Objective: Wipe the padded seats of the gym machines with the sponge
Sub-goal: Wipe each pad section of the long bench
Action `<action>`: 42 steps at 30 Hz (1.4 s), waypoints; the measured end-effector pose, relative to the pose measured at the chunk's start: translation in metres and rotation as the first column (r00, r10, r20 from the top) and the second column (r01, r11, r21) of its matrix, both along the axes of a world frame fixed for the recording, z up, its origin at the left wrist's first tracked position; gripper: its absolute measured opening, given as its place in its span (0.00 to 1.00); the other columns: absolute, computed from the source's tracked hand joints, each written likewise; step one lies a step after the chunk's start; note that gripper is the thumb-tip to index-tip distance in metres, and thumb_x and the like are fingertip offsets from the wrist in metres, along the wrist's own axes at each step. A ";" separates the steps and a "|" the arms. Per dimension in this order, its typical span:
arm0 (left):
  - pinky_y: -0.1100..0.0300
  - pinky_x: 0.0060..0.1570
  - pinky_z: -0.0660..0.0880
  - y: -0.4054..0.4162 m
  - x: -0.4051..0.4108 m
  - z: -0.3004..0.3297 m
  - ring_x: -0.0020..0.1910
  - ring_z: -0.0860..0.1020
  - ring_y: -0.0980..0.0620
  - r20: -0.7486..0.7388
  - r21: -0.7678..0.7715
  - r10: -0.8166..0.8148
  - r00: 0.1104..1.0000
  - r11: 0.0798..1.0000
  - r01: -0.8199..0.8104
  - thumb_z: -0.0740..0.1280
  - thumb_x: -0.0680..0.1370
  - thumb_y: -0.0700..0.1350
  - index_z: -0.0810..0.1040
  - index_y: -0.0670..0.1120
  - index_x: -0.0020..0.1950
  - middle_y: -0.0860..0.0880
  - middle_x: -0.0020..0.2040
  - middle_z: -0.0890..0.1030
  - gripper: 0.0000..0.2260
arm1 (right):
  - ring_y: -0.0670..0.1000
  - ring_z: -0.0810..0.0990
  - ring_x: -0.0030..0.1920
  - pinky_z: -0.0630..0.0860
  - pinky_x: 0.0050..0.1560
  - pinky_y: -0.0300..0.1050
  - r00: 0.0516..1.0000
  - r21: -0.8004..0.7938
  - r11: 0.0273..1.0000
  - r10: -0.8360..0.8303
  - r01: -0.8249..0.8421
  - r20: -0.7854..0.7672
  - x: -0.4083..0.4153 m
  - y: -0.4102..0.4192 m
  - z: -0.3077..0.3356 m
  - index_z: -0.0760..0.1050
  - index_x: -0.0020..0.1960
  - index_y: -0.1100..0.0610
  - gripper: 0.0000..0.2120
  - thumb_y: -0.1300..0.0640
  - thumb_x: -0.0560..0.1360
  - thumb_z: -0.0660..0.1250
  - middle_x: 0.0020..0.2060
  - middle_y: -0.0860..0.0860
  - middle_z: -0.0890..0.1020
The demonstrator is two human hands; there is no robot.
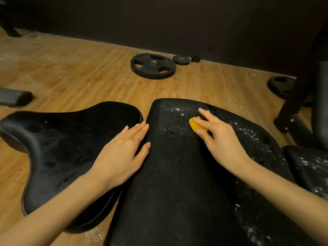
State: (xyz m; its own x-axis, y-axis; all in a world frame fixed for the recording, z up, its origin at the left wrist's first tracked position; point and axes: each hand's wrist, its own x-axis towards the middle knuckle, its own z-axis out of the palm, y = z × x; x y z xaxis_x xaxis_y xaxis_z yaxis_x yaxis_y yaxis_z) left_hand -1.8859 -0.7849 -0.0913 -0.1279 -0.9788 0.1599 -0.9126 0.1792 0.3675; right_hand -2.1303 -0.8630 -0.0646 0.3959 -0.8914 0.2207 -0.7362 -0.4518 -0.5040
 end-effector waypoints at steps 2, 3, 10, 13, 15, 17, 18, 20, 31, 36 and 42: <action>0.71 0.71 0.40 -0.002 0.001 -0.004 0.75 0.49 0.66 0.005 0.008 -0.001 1.000 1.000 0.001 0.39 0.76 0.64 0.51 0.54 0.79 0.58 0.78 0.53 0.33 | 0.45 0.65 0.73 0.59 0.76 0.51 0.996 0.016 1.000 0.010 -0.011 0.089 0.005 0.010 -0.004 0.75 0.66 0.53 0.17 0.62 0.78 0.66 0.69 0.44 0.71; 0.70 0.72 0.40 -0.002 0.001 -0.003 0.76 0.50 0.65 0.006 0.007 -0.007 1.000 1.000 0.007 0.38 0.76 0.64 0.50 0.53 0.79 0.58 0.78 0.53 0.33 | 0.43 0.66 0.72 0.59 0.76 0.50 0.990 0.002 0.995 0.098 -0.099 0.099 0.005 0.027 -0.008 0.76 0.65 0.51 0.16 0.60 0.78 0.65 0.68 0.43 0.72; 0.65 0.75 0.42 -0.001 -0.001 -0.008 0.77 0.51 0.61 0.029 -0.016 0.005 1.000 1.000 -0.004 0.38 0.78 0.61 0.50 0.50 0.80 0.55 0.79 0.53 0.32 | 0.45 0.60 0.75 0.52 0.77 0.59 0.980 -0.006 0.980 0.199 -0.199 0.001 0.021 0.004 -0.008 0.74 0.68 0.50 0.16 0.57 0.81 0.61 0.71 0.45 0.70; 0.65 0.74 0.41 0.000 -0.001 -0.007 0.78 0.51 0.60 0.039 -0.014 0.005 0.999 1.000 -0.004 0.37 0.78 0.61 0.50 0.50 0.80 0.54 0.79 0.53 0.32 | 0.48 0.56 0.77 0.46 0.76 0.63 1.000 0.041 0.999 0.006 -0.006 -0.012 0.038 -0.012 -0.003 0.70 0.71 0.50 0.18 0.57 0.82 0.59 0.74 0.45 0.66; 0.65 0.74 0.40 -0.001 -0.001 -0.007 0.78 0.52 0.60 0.053 -0.010 0.000 0.999 1.000 0.001 0.37 0.78 0.61 0.50 0.50 0.80 0.54 0.80 0.54 0.32 | 0.48 0.53 0.77 0.45 0.77 0.60 0.995 -0.009 0.997 0.069 -0.070 -0.078 0.039 0.019 -0.008 0.67 0.73 0.49 0.19 0.56 0.82 0.59 0.75 0.44 0.62; 0.66 0.73 0.40 0.000 -0.001 -0.007 0.78 0.53 0.60 0.065 -0.009 0.003 0.998 1.000 -0.003 0.38 0.78 0.60 0.50 0.49 0.80 0.53 0.80 0.54 0.32 | 0.45 0.51 0.77 0.42 0.76 0.54 0.968 -0.049 0.974 0.212 -0.220 -0.131 0.036 0.060 -0.011 0.66 0.73 0.47 0.20 0.56 0.82 0.58 0.75 0.41 0.60; 0.66 0.73 0.40 -0.001 -0.001 -0.006 0.78 0.53 0.59 0.067 -0.010 0.010 0.998 1.000 -0.009 0.38 0.78 0.60 0.50 0.49 0.80 0.53 0.80 0.53 0.32 | 0.44 0.51 0.77 0.41 0.76 0.51 0.955 -0.025 0.963 0.261 -0.267 -0.143 0.034 0.069 -0.011 0.66 0.73 0.46 0.20 0.55 0.82 0.57 0.75 0.40 0.60; 0.64 0.74 0.42 -0.001 -0.002 -0.008 0.78 0.54 0.58 0.064 -0.011 0.016 0.998 1.000 -0.016 0.38 0.78 0.60 0.51 0.49 0.80 0.53 0.80 0.54 0.32 | 0.44 0.51 0.77 0.41 0.77 0.51 0.949 0.007 0.960 0.277 -0.279 -0.149 0.039 0.048 -0.009 0.66 0.73 0.47 0.19 0.56 0.83 0.57 0.75 0.41 0.61; 0.65 0.74 0.40 0.000 -0.004 -0.007 0.78 0.52 0.58 0.050 -0.031 0.034 0.998 0.999 -0.033 0.38 0.79 0.59 0.49 0.48 0.80 0.52 0.80 0.54 0.31 | 0.44 0.47 0.78 0.42 0.77 0.54 0.933 -0.021 0.965 0.249 -0.263 -0.260 0.055 0.052 -0.009 0.60 0.76 0.46 0.22 0.56 0.83 0.55 0.77 0.42 0.56; 0.65 0.73 0.39 0.001 -0.004 -0.005 0.78 0.53 0.58 0.047 -0.026 0.029 0.998 0.999 -0.028 0.39 0.79 0.58 0.50 0.49 0.80 0.52 0.80 0.55 0.30 | 0.52 0.53 0.78 0.45 0.75 0.62 0.973 -0.055 0.998 -0.019 0.007 -0.232 0.105 -0.058 -0.004 0.65 0.74 0.53 0.20 0.61 0.83 0.54 0.76 0.50 0.61; 0.65 0.74 0.41 0.001 -0.002 -0.006 0.78 0.54 0.58 0.051 -0.033 0.029 0.998 0.999 -0.027 0.39 0.79 0.59 0.51 0.49 0.80 0.52 0.79 0.56 0.31 | 0.50 0.60 0.76 0.50 0.77 0.58 0.962 -0.080 0.987 0.118 -0.142 -0.247 0.060 -0.065 0.001 0.67 0.73 0.50 0.19 0.55 0.83 0.55 0.74 0.48 0.66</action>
